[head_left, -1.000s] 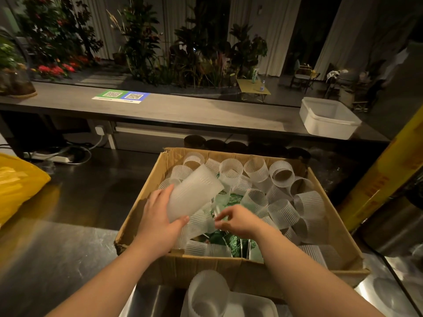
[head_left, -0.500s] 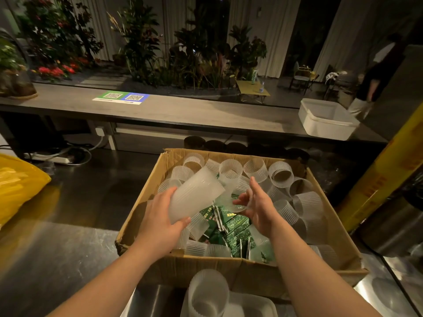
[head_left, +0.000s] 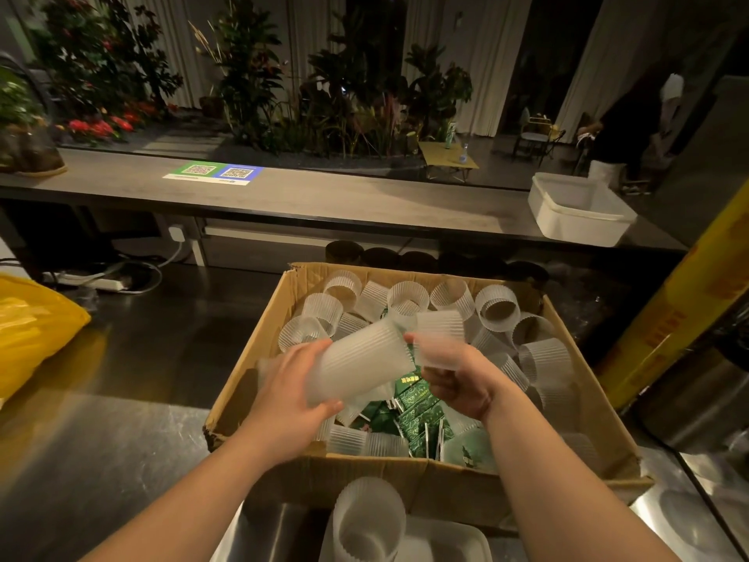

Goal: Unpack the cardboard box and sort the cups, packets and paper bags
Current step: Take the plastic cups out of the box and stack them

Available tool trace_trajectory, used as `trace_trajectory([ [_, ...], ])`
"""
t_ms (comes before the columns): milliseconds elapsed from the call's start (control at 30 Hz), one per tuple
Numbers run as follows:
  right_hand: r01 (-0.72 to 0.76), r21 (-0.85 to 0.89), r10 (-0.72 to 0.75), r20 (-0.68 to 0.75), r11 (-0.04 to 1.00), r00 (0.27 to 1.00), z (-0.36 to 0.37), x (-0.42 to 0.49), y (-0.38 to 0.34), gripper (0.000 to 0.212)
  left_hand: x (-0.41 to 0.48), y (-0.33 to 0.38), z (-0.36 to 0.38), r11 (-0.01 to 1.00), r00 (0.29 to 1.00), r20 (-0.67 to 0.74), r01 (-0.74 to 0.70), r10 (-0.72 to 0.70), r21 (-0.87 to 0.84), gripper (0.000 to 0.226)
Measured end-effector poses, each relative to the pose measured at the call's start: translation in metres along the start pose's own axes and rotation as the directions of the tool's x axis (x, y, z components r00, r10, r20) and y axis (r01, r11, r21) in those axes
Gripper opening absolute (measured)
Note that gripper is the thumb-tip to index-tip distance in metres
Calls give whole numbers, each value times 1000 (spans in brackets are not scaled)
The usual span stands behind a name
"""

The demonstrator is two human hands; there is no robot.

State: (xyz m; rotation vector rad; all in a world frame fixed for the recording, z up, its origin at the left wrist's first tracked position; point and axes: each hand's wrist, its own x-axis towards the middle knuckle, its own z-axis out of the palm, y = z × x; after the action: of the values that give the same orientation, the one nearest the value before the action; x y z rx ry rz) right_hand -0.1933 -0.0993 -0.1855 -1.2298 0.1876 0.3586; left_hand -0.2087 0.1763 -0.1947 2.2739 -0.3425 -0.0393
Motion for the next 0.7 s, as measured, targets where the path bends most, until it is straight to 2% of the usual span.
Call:
trace_trajectory([
  [33,-34,-65,35,16,997,999,0,0,2,12,0,0,-1,1000,1000,12,-10,10,1,82],
  [100,-83,-185,85,7,979,996,-1,2,6,19,0,-2,-1,1000,999,36,-29,28,12,81],
  [200,-139,-371,152,6,918,988,0,4,10,14,0,-4,1,996,995,75,-69,64,60,80],
  [233,-148,-441,169,10,885,986,2,5,12,12,0,-4,2,995,994,80,-77,71,71,80],
  [300,-116,-552,151,17,826,988,11,5,17,21,0,-4,3,993,994,81,-83,76,86,80],
  [367,-56,-509,56,-16,859,998,19,8,21,30,1,-3,3,995,997,53,-66,62,75,81],
  [433,-27,-285,-32,-199,958,980,20,15,18,41,2,-2,2,1000,1000,-28,3,-2,9,81],
  [467,2,-223,-71,-302,975,951,19,20,17,42,3,-2,1,999,995,-88,39,-41,-31,80],
  [500,16,-282,-124,-372,959,920,18,24,16,37,4,-2,0,996,987,-143,63,-72,-65,79],
  [533,4,-431,-186,-379,902,906,18,26,17,30,5,-3,-1,993,979,-182,78,-94,-91,78],
  [600,-8,-763,-234,-208,647,950,20,27,24,28,7,-4,-2,988,969,-215,95,-119,-121,78],
  [667,-2,-934,-163,-65,357,985,24,29,34,56,7,-3,-1,988,967,-222,98,-123,-120,78],
  [700,-15,-954,-150,-63,300,987,28,33,37,70,7,-3,-1,989,967,-224,99,-122,-112,78],
])
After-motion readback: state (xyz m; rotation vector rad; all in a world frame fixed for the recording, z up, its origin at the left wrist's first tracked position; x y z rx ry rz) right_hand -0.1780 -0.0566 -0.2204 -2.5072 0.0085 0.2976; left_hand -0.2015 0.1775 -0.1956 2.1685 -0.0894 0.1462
